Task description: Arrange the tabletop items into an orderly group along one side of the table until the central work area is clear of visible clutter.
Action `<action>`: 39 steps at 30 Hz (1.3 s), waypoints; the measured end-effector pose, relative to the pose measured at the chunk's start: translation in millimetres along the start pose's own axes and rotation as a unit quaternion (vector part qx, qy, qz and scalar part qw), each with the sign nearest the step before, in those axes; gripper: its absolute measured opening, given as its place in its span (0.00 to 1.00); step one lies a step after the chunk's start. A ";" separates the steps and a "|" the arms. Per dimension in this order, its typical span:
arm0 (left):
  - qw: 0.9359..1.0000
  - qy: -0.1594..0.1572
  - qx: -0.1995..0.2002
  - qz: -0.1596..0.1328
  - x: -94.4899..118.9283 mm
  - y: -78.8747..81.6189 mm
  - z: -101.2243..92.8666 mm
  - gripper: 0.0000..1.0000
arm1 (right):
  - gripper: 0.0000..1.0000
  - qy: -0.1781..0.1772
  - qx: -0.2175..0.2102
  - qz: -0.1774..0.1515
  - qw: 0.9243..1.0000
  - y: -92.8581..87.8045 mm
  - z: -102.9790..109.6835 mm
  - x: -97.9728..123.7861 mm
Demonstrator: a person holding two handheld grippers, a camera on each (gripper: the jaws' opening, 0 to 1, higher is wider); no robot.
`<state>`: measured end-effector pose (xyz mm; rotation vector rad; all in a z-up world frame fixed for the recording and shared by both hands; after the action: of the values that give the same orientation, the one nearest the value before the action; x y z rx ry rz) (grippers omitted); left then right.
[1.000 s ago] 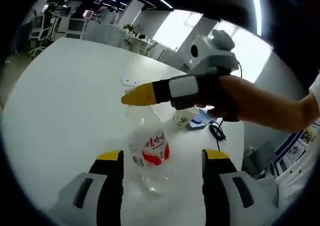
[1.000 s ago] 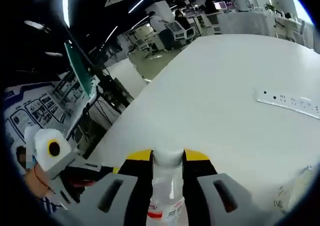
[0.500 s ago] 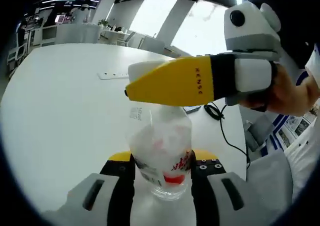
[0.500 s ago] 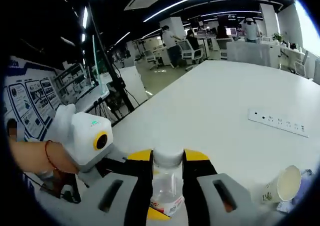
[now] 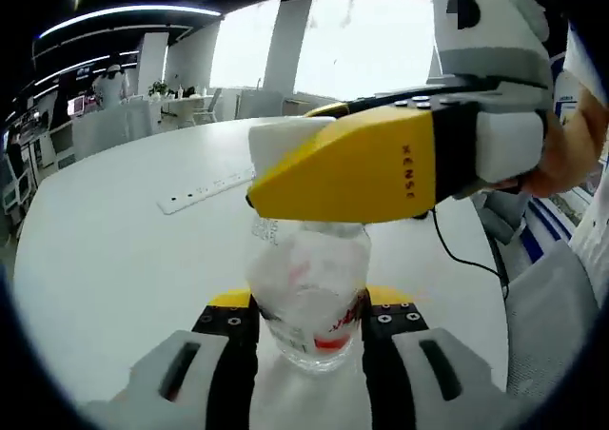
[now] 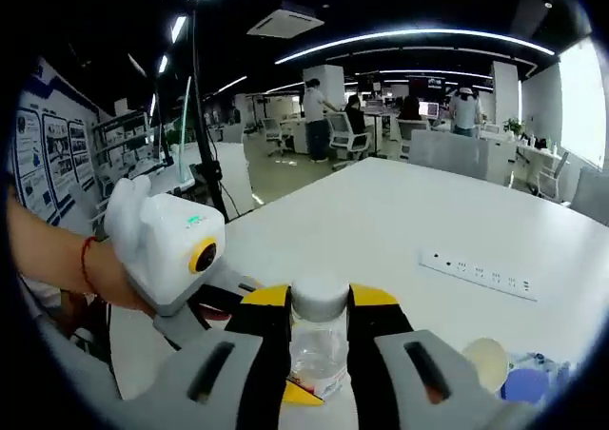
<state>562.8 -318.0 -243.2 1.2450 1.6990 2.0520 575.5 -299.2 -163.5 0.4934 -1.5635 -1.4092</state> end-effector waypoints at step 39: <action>0.995 -0.014 -0.094 -0.033 -82.0 27.4 0.2 0.41 | 0.21 -0.089 0.084 0.018 0.992 -19.2 -70.8 24.9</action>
<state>623.6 -377.7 -257.5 1.1373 1.4757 2.0905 617.1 -362.6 -179.5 0.4470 -1.8366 -1.3291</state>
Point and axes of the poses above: the point that each gripper's makers call its tool centre point, and the gripper's own axes: x roughly backward along the fingers, z roughly to its left, y roughly out of its top, the point moved 1 cm from there along x, roughly backward along the fingers, and after that the axes turned 15 degrees about y, right-handed, at the moved point
